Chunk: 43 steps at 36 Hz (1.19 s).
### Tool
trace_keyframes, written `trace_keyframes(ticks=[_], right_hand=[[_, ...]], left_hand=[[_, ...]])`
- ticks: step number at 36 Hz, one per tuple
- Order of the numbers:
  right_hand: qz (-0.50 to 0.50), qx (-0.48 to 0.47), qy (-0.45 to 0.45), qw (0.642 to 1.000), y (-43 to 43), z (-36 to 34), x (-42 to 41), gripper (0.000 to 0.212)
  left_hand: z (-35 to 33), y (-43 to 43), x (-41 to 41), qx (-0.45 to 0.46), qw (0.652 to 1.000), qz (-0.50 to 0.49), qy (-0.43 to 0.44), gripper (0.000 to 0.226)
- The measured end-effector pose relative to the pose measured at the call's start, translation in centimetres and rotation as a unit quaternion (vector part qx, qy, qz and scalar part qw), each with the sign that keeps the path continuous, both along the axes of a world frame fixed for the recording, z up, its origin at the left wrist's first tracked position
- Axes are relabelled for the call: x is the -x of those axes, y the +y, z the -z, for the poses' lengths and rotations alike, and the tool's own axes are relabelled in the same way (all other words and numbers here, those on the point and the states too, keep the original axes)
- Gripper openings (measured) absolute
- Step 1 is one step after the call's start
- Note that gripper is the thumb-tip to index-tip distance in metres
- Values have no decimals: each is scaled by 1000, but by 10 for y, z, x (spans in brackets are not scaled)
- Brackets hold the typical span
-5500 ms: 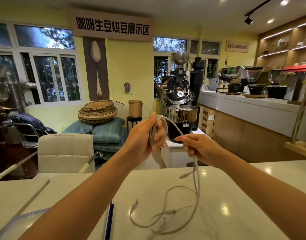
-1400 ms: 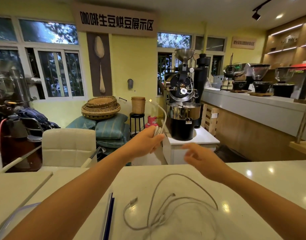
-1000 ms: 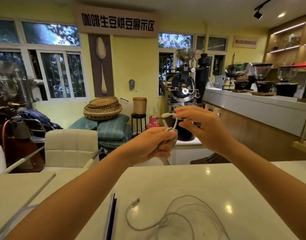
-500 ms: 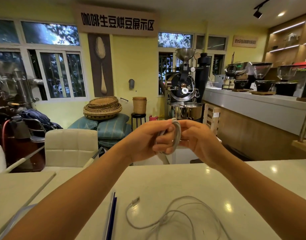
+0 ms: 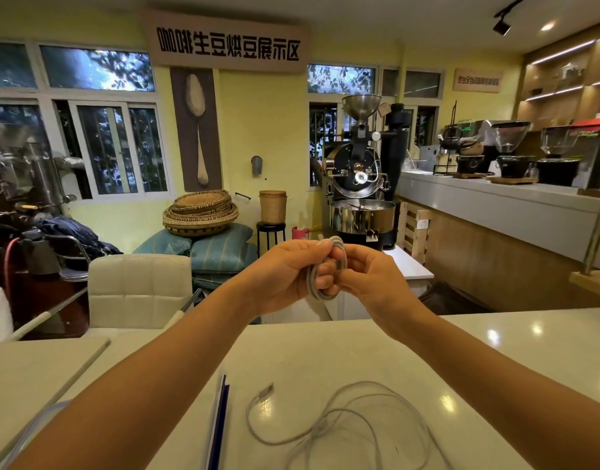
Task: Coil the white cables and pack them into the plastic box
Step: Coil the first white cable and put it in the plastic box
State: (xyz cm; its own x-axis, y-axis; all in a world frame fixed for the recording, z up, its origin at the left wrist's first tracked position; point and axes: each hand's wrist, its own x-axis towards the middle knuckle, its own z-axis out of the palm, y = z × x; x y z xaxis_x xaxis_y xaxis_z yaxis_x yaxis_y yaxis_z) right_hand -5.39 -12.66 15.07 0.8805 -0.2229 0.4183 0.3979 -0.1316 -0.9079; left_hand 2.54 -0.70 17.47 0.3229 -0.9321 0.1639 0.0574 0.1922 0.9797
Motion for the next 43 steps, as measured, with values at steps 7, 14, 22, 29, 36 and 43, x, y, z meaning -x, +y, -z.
trace_keyframes(ticks=[7, 14, 22, 29, 36, 43], right_hand=[[50, 47, -5, 998, -1, 3, -3, 32], [59, 55, -21, 997, -3, 6, -8, 30], [40, 2, -27, 999, -1, 7, -9, 36], [17, -61, -31, 998, -1, 6, -8, 36], [-65, -162, -28, 984, 1, 5, -7, 38], [-82, -177, -35, 980, 2, 8, -7, 57]], left_hand=[[-6, 0, -1, -68, 986, -109, -108, 29], [-9, -4, 8, -108, 949, -214, -204, 28], [-5, -11, 13, -100, 901, -303, -295, 33], [-1, -14, 13, -90, 867, -338, -355, 37], [4, -16, 12, -98, 848, -355, -381, 36], [13, -18, 6, -99, 845, -380, -364, 37]])
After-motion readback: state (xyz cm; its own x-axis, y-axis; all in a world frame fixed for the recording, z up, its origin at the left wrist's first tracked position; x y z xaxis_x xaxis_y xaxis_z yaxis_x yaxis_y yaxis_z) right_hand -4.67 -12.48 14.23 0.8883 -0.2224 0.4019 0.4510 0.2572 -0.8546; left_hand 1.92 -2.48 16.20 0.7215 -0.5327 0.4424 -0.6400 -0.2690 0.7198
